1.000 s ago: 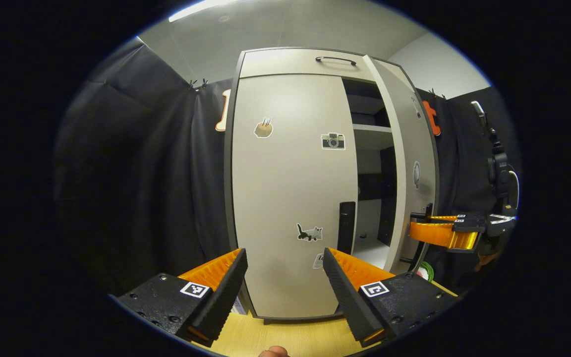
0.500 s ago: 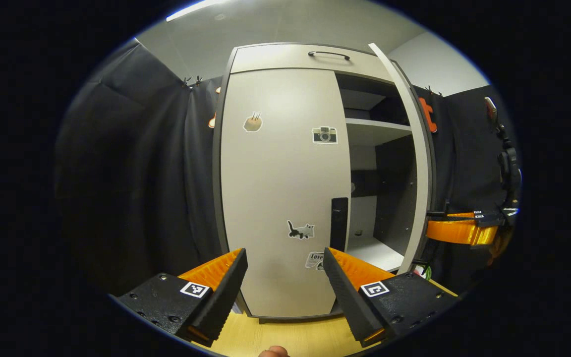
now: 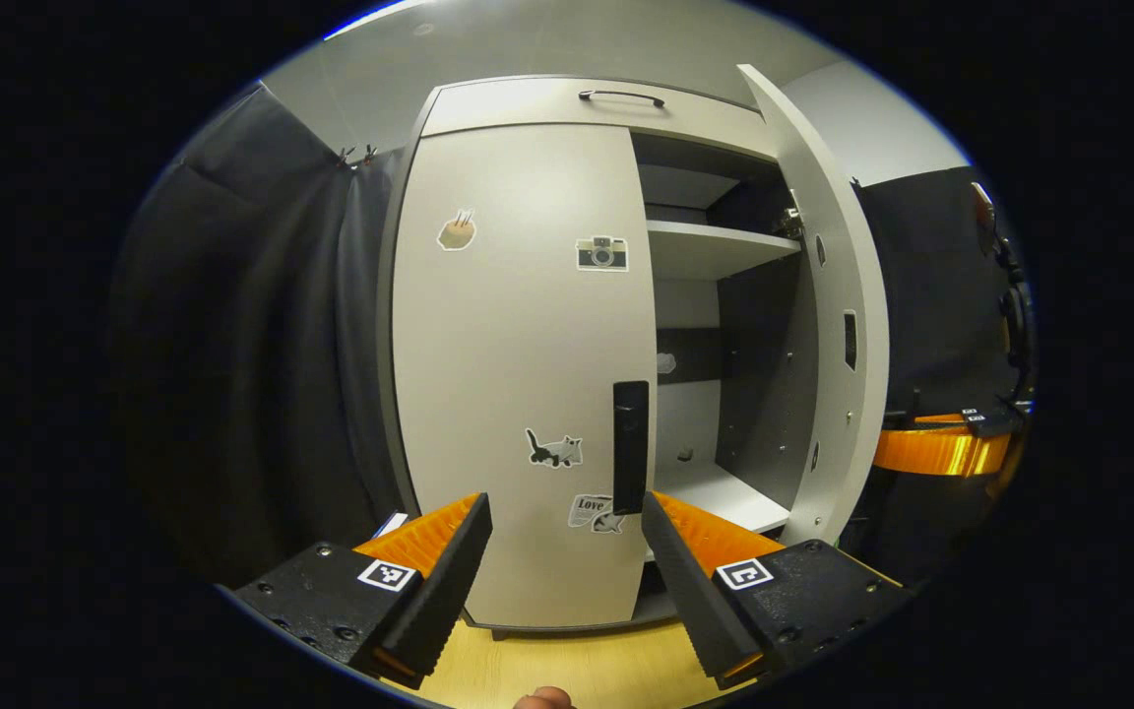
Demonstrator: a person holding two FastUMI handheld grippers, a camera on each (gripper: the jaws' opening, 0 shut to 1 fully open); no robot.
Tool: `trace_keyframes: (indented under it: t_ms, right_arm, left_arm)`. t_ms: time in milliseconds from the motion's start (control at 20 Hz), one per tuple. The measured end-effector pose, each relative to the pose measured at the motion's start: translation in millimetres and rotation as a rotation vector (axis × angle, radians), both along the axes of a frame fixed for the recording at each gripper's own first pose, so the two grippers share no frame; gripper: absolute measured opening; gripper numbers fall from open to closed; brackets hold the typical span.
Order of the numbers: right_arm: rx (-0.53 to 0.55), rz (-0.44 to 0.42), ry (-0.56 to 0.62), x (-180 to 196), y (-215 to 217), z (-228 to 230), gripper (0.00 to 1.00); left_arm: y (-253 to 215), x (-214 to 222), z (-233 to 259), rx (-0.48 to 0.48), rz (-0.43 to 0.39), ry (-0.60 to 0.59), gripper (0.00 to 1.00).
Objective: Open the right door of the double-door shoe cabinet with the right hand, and open the left door with the left hand.
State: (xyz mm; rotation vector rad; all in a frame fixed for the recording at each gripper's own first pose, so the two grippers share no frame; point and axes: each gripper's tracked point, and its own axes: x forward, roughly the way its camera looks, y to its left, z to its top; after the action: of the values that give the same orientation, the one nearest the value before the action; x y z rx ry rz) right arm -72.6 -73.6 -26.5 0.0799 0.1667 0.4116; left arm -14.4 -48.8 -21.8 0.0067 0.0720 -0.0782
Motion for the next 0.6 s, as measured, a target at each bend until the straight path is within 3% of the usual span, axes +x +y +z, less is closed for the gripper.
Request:
trace_keyframes:
  t_ms: [600]
  right_arm:
    - [0.002, -0.158, -0.019, -14.0, -41.9, 2.9, 0.11]
  left_arm:
    - [-18.5, 2.2, -12.5, -0.004, -0.04, 0.028, 0.95]
